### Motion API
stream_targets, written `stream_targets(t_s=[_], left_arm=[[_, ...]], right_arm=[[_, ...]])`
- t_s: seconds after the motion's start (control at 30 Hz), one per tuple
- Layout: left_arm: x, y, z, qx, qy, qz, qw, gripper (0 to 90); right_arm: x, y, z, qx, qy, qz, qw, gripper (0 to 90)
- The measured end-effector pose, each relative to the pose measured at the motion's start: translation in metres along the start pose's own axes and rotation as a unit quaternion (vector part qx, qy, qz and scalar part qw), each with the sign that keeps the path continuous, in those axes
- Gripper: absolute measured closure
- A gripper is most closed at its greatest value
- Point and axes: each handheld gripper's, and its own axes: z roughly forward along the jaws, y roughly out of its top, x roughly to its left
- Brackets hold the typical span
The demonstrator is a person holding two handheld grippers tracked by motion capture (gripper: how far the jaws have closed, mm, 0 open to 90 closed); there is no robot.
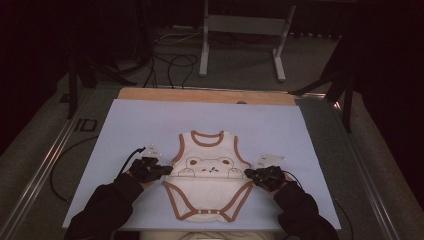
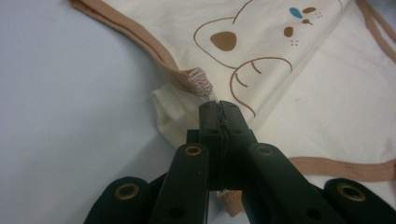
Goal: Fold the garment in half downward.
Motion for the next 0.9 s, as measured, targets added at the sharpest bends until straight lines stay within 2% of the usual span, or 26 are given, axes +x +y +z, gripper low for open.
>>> stream_targets(t_s=[0.13, 0.27, 0.43, 0.53, 0.67, 0.7, 0.8, 0.83, 0.9], left_arm=[[-0.002, -0.003, 0.005, 0.013, 0.012, 0.006, 0.9998, 90.0], [-0.003, -0.006, 0.01, 0.024, 0.009, 0.011, 0.9996, 90.0], [-0.003, -0.008, 0.012, 0.024, 0.013, 0.013, 0.9995, 89.8], [-0.004, -0.008, 0.012, 0.026, 0.014, 0.022, 0.9993, 89.5], [-0.003, -0.008, 0.012, 0.024, 0.012, 0.024, 0.9994, 88.8], [-0.003, -0.009, 0.011, 0.017, 0.01, 0.022, 0.9996, 87.7], [-0.004, -0.009, 0.009, 0.01, 0.006, 0.027, 0.9996, 82.9], [-0.004, -0.009, 0.008, 0.007, 0.006, 0.027, 0.9996, 79.3], [-0.005, -0.008, 0.006, 0.004, 0.008, 0.03, 0.9995, 74.2]], right_arm=[[0.002, -0.004, 0.004, 0.006, 0.002, 0.0, 1.0, 86.4], [0.003, -0.007, 0.006, 0.011, 0.003, -0.002, 0.9999, 86.4], [0.001, -0.01, 0.008, 0.009, 0.009, 0.003, 0.9999, 86.4], [0.001, -0.01, 0.008, 0.009, 0.009, 0.004, 0.9999, 84.7], [0.001, -0.009, 0.008, 0.009, 0.005, 0.007, 0.9999, 79.1], [0.001, -0.009, 0.007, 0.008, 0.005, 0.009, 0.9999, 76.5], [0.0, -0.008, 0.005, 0.002, 0.003, 0.014, 0.9999, 68.7], [0.0, -0.008, 0.004, -0.001, 0.002, 0.015, 0.9999, 63.0], [0.0, -0.006, 0.003, -0.005, 0.005, 0.018, 0.9998, 57.8]])
